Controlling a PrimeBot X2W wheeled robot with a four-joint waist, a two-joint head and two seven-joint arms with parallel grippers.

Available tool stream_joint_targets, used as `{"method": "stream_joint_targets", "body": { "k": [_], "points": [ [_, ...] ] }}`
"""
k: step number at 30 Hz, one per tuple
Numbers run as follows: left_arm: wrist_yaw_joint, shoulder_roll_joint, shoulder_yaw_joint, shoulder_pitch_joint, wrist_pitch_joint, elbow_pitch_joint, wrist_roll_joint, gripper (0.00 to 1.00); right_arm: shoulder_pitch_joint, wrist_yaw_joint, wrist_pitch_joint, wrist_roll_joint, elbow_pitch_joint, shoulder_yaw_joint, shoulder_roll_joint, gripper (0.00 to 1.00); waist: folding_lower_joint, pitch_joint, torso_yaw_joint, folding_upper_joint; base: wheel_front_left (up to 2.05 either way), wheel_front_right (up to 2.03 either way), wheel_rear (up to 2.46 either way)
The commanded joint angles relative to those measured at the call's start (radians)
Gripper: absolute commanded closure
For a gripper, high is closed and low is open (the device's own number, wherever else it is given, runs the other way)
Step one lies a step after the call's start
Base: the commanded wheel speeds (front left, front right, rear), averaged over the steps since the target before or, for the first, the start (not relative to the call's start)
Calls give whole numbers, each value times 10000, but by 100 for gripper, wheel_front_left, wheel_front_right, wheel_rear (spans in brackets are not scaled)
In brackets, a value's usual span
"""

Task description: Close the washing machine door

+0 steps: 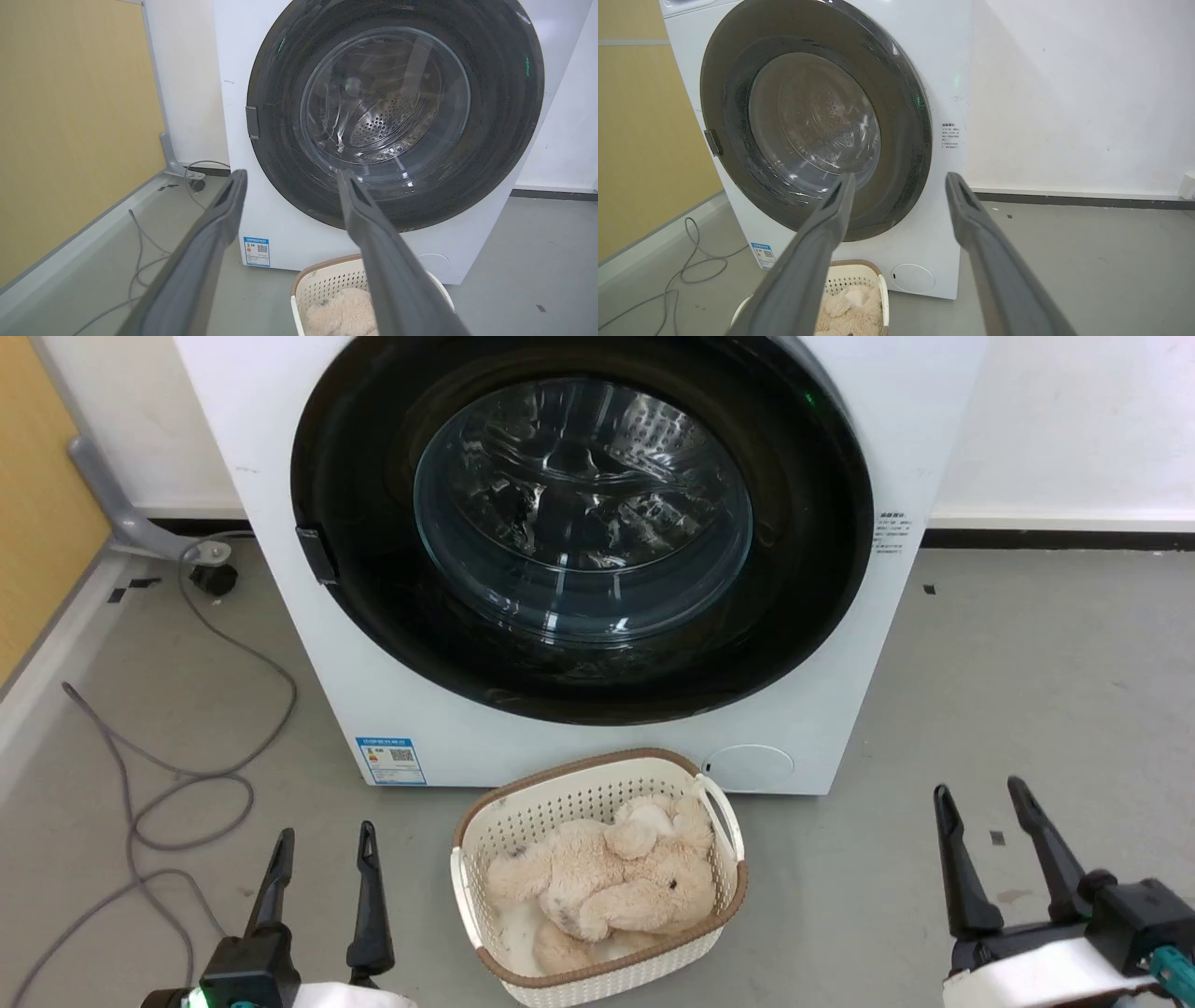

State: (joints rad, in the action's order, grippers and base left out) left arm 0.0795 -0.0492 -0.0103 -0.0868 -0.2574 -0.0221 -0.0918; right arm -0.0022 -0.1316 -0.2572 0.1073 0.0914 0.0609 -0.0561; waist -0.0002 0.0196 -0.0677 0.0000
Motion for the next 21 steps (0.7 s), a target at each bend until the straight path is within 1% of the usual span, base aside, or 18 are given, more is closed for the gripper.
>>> {"method": "stream_joint_targets", "body": {
  "k": [1, 4, 5, 21],
  "points": [
    [27, -11, 28, -126, -44, -28, -18, 0, 174, 9, -46, 132, -75, -41, 53, 0, 2, 45, -3, 0, 0, 0, 0],
    [2, -11, 43, -191, -44, -89, -24, 0, 321, 9, -46, 229, -82, -94, 55, 0, 2, 99, -14, 0, 0, 0, 0],
    [-4, 0, 13, -74, 1, -84, -7, 100, 201, 0, 1, 189, -39, -71, 8, 100, 2, 102, -14, 0, 0, 0, 0],
    [-81, -1, -7, 8, 265, -74, 83, 100, 178, 1, 257, 61, -115, -110, 13, 100, 2, 78, 54, 0, 0, 0, 0]
  ]
}}
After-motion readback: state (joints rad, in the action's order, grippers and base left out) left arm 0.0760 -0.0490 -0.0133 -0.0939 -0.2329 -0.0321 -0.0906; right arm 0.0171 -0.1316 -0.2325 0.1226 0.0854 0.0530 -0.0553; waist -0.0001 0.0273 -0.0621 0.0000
